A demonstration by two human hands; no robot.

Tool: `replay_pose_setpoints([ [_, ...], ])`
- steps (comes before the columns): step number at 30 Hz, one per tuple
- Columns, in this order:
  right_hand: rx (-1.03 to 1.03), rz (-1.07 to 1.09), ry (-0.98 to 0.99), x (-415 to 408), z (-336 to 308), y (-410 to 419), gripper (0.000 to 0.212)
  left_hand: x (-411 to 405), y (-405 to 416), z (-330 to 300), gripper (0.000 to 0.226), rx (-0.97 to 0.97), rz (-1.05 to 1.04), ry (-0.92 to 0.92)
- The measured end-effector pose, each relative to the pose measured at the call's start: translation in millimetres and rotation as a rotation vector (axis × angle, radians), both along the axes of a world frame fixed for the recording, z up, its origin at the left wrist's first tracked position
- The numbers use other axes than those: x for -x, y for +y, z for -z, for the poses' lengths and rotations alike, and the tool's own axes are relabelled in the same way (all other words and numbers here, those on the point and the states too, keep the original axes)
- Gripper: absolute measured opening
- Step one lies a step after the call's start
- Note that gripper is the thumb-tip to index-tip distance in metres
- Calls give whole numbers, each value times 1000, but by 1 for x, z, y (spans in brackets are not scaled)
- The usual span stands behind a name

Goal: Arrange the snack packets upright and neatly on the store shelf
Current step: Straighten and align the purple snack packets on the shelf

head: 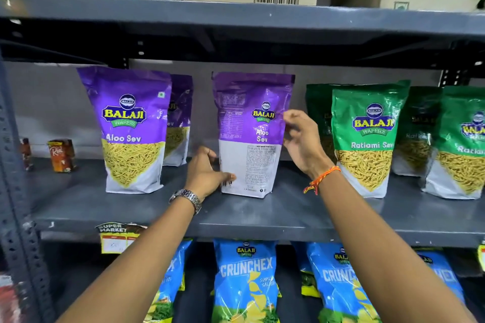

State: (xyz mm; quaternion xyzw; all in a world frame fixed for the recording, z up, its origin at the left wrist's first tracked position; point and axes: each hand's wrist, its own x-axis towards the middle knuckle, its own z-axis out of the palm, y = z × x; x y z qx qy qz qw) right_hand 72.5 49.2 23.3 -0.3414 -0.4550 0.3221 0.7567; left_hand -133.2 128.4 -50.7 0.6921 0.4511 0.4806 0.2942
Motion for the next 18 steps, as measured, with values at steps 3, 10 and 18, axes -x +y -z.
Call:
replay_pose_setpoints([
  [3,163,26,63,-13,23,5,16,-2,-10,1,58,-82,-52,19],
  [10,466,-55,-280,12,66,-1,54,-25,-42,-9,63,88,88,-145],
  [18,441,10,-444,74,99,-45,56,-15,-13,-18,84,411,481,-494],
])
